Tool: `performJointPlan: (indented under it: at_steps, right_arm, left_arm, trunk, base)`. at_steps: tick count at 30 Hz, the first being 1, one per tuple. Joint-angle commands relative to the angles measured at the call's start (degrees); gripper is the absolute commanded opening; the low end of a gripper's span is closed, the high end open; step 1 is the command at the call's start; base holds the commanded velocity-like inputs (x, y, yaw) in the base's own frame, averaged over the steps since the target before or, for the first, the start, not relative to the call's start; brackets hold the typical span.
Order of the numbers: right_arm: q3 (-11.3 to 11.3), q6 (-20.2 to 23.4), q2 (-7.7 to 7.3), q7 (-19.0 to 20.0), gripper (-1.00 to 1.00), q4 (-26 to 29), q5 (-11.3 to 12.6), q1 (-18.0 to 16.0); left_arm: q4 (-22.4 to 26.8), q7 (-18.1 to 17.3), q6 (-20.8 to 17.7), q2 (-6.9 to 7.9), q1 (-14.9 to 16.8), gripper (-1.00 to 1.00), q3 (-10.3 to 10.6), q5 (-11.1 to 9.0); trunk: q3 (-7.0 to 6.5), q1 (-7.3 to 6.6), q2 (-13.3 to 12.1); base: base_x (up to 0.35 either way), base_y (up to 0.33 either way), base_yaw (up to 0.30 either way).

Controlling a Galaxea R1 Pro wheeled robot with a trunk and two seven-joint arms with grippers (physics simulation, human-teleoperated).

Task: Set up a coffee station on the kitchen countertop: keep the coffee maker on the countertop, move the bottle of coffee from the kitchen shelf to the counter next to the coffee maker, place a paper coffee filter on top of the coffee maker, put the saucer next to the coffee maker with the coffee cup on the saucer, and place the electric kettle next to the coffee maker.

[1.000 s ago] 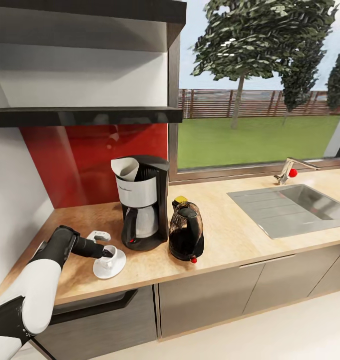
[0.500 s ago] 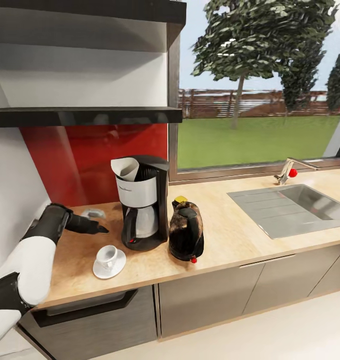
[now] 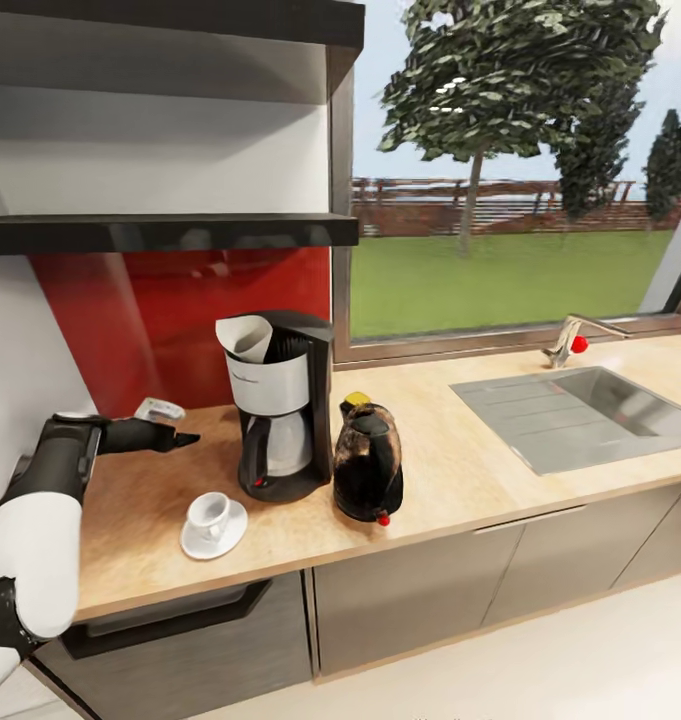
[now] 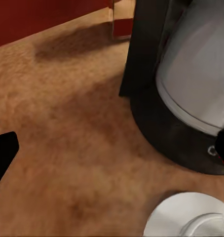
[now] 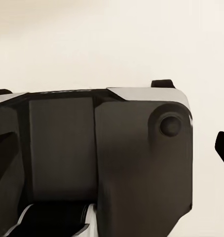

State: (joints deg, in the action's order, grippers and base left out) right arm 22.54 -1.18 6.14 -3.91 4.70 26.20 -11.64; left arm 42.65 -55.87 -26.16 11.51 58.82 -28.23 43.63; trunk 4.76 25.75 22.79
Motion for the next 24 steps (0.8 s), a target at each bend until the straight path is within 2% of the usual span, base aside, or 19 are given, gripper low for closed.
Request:
performJointPlan:
  at_steps: [1, 6, 9, 11, 12, 16, 22, 24]
  right_arm:
    - [0.49, -0.41, 0.01, -0.22, 1.0, 0.0, 0.53, -0.05]
    - [0.55, -2.22, 0.02, -0.28, 1.0, -0.03, 0.47, -0.05]
    - [0.57, -2.6, 0.01, -0.29, 1.0, 0.01, 0.44, -0.05]
    - [0.57, -2.72, 0.01, -0.3, 1.0, 0.04, 0.43, -0.05]
    - [0.57, -3.06, 0.01, -0.23, 1.0, 0.05, 0.46, -0.05]
    - [0.57, -5.22, 0.01, -0.22, 1.0, 0.03, 0.43, -0.05]
    - [0.57, -5.75, 0.01, -0.24, 1.0, 0.03, 0.44, -0.05]
    - [0.57, -5.76, 0.01, -0.23, 1.0, 0.04, 0.46, -0.05]
  left_arm:
    - [0.51, -0.43, 0.28, 0.03, -0.24, 1.0, -0.41, -0.55]
    - [1.28, -0.29, 2.53, 0.28, -0.75, 1.0, -0.85, -2.2]
    - [1.36, -0.26, 2.86, 1.26, -0.88, 1.0, -1.15, -2.94]
    - [1.37, -0.46, 5.23, 1.97, -1.21, 1.0, -3.7, -5.82]
    - [1.38, -0.94, 12.36, 2.5, -3.9, 1.0, -6.46, -8.55]
    - [1.38, -2.65, 15.46, 2.65, -7.17, 1.0, -7.2, -9.39]
    - [1.38, -3.09, 16.73, 2.72, -8.26, 1.0, -7.36, -11.41]
    - [1.38, -3.06, 16.8, 2.72, -8.92, 1.0, -7.39, -11.49]
  trunk:
    - [0.13, 0.04, 0.13]
    - [0.13, 0.04, 0.13]
    - [0.13, 0.04, 0.13]
    - [0.13, 0.04, 0.13]
    - [0.13, 0.04, 0.13]
    - [0.13, 0.04, 0.13]
    - [0.13, 0.04, 0.13]
    - [0.13, 0.04, 0.13]
  base:
    - [0.0, 0.0, -0.227]
    - [-0.151, 0.0, -0.205]
    - [-0.316, 0.049, -0.039]
    - [-0.326, 0.087, -0.011]
    - [-0.067, 0.019, -0.001]
    - [-0.024, 0.007, 0.0]
    - [-0.008, 0.001, 0.0]
    - [-0.16, 0.0, 0.0]
